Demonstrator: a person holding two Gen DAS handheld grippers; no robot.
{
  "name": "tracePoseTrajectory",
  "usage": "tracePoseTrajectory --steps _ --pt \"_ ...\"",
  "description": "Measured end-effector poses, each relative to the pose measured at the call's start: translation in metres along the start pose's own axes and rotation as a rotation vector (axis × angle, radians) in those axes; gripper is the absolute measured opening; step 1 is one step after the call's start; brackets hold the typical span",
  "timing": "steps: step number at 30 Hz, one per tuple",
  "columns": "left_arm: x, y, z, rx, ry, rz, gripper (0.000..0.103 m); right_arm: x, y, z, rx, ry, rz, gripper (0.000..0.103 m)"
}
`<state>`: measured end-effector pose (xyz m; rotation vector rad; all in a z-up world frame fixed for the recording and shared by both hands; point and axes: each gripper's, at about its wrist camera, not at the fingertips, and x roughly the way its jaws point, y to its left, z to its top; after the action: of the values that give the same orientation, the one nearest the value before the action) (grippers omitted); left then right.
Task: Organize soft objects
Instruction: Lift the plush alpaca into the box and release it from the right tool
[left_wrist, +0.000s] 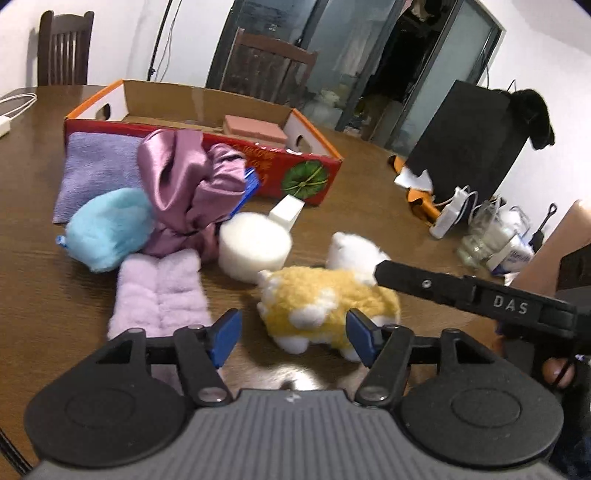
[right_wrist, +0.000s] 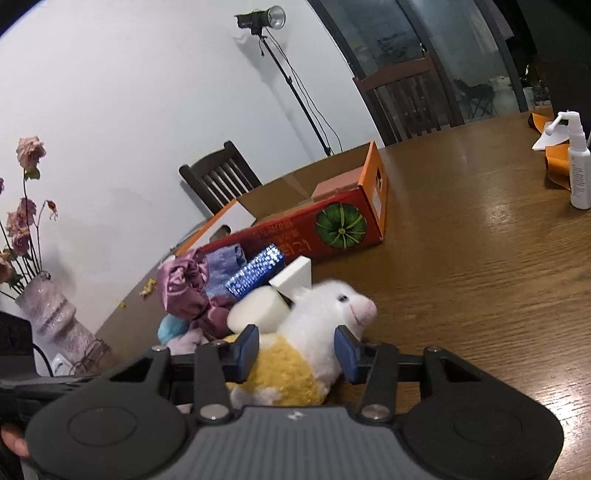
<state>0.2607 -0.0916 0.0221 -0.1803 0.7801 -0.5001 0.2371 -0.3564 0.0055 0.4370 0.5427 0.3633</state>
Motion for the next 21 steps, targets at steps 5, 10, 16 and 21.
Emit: tracePoseTrajectory --steps 5,10,16,21 --pt "0.010 0.004 0.016 -0.043 -0.006 -0.041 0.082 0.005 0.001 0.005 0.015 -0.006 -0.022 0.059" --pt "0.032 0.009 0.021 -0.095 0.070 -0.051 0.077 0.018 -0.013 -0.003 0.121 0.015 -0.009 0.061" --pt "0.035 0.018 0.032 -0.187 0.087 -0.132 0.064 0.027 -0.014 0.006 0.138 0.022 -0.002 0.047" --pt "0.005 0.010 0.071 -0.152 -0.065 -0.204 0.064 0.011 0.010 0.046 0.047 -0.099 -0.004 0.040"
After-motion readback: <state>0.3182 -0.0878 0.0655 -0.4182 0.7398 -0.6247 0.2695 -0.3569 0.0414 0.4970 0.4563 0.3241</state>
